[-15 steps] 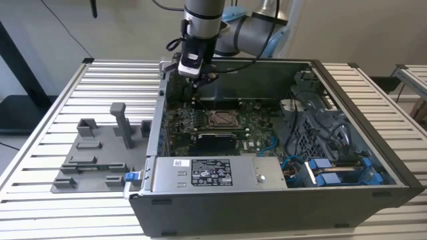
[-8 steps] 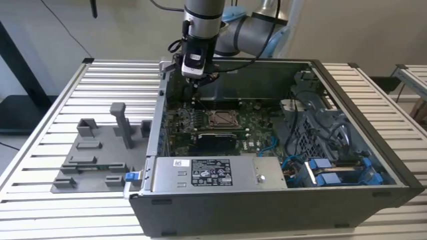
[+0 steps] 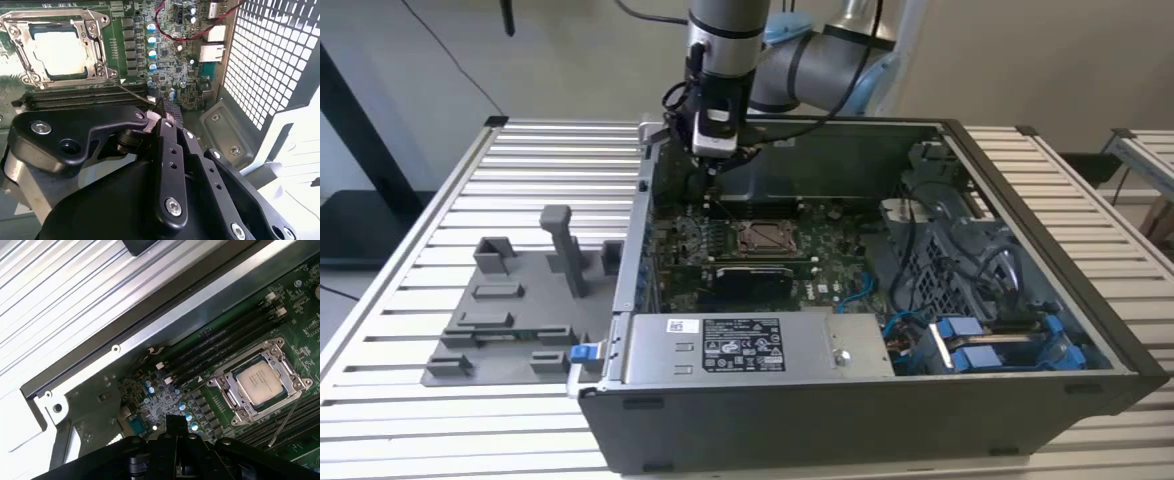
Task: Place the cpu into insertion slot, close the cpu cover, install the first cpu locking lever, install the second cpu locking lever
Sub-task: 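Install the first cpu locking lever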
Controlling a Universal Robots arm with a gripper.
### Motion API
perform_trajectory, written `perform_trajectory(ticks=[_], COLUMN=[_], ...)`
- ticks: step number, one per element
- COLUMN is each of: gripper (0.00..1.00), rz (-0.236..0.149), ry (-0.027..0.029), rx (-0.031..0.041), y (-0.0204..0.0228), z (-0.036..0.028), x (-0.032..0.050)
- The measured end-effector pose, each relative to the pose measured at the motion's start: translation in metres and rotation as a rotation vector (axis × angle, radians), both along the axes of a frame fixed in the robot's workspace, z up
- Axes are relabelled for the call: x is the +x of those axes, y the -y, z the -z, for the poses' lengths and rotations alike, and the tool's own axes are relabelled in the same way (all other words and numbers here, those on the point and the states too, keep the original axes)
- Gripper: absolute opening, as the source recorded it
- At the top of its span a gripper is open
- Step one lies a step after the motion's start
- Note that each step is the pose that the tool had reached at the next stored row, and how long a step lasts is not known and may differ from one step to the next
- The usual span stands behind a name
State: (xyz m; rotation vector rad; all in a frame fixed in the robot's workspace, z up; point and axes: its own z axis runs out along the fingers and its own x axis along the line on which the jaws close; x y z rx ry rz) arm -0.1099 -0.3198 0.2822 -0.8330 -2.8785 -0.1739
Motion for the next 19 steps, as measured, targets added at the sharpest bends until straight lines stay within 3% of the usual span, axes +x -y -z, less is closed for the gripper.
perform_trajectory(ticks=[7, 15, 19], gripper=[0.11, 0.11, 0.11], rz=[-0.074, -0.087, -0.114], ry=[0.0070, 0.0076, 0.0122], rx=[0.0065, 0.0068, 0.0067], y=[0.0000, 0.0000, 0.0000], z=[0.0000, 0.0001, 0.0000], x=[-0.0001, -0.0004, -0.0007])
